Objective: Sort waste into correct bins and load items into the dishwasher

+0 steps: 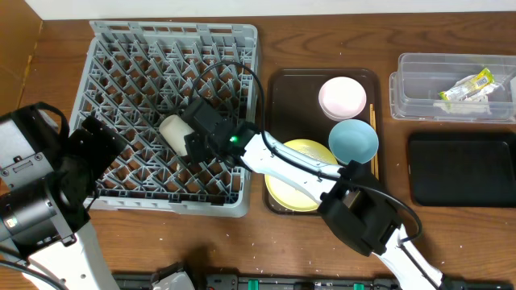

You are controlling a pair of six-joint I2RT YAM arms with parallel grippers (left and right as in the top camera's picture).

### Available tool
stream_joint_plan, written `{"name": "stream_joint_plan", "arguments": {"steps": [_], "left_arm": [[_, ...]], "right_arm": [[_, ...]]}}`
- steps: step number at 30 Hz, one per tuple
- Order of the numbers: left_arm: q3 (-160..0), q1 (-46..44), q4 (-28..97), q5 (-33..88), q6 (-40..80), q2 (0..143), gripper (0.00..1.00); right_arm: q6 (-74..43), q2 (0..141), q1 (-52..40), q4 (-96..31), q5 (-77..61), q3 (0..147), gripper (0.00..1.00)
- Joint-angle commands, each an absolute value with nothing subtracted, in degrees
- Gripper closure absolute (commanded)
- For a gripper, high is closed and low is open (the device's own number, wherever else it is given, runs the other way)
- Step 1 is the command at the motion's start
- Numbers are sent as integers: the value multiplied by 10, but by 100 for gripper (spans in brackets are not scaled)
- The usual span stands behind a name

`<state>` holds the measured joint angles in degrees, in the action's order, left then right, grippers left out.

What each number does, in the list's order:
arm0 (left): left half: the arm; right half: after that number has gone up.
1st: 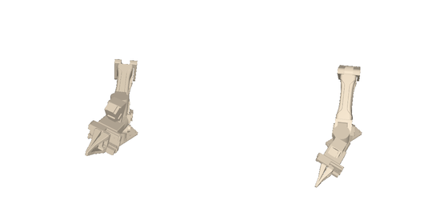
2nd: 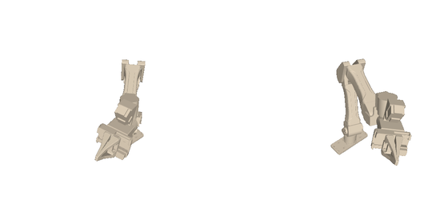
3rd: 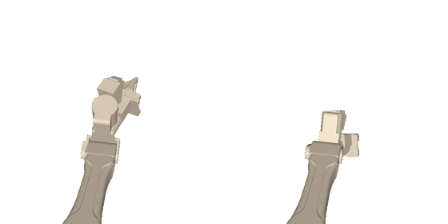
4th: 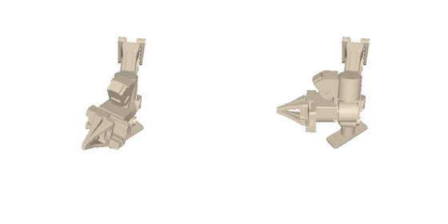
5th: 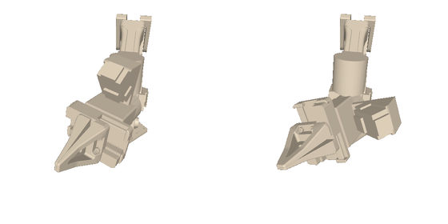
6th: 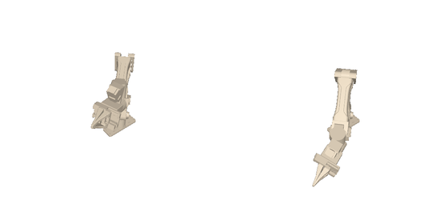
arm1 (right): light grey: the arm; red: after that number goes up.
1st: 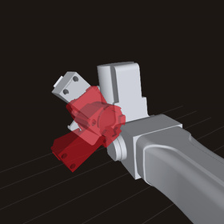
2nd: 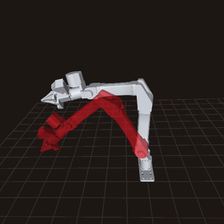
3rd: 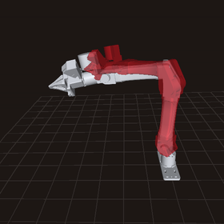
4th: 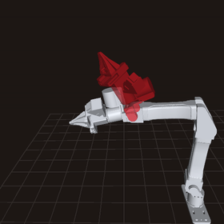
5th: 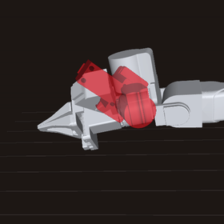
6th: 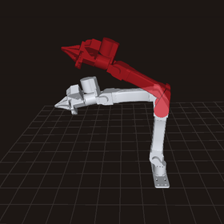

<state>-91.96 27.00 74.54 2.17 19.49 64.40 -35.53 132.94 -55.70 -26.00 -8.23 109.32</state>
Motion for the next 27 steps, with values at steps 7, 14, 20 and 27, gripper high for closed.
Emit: {"name": "stream_joint_plan", "arguments": {"steps": [7, 14, 20, 27], "left_arm": [[-923, 273, 746, 17, 192, 644, 1], [-923, 272, 746, 17, 192, 644, 1], [-923, 273, 746, 17, 192, 644, 1], [-923, 273, 746, 17, 192, 644, 2]], "right_arm": [[-355, 1306, -557, -292, -40, 1096, 99], [-324, 1228, -559, -251, -27, 1096, 99], [-321, 1230, -558, -165, -26, 1096, 94], [-321, 1272, -563, -59, -35, 1096, 87]]}}
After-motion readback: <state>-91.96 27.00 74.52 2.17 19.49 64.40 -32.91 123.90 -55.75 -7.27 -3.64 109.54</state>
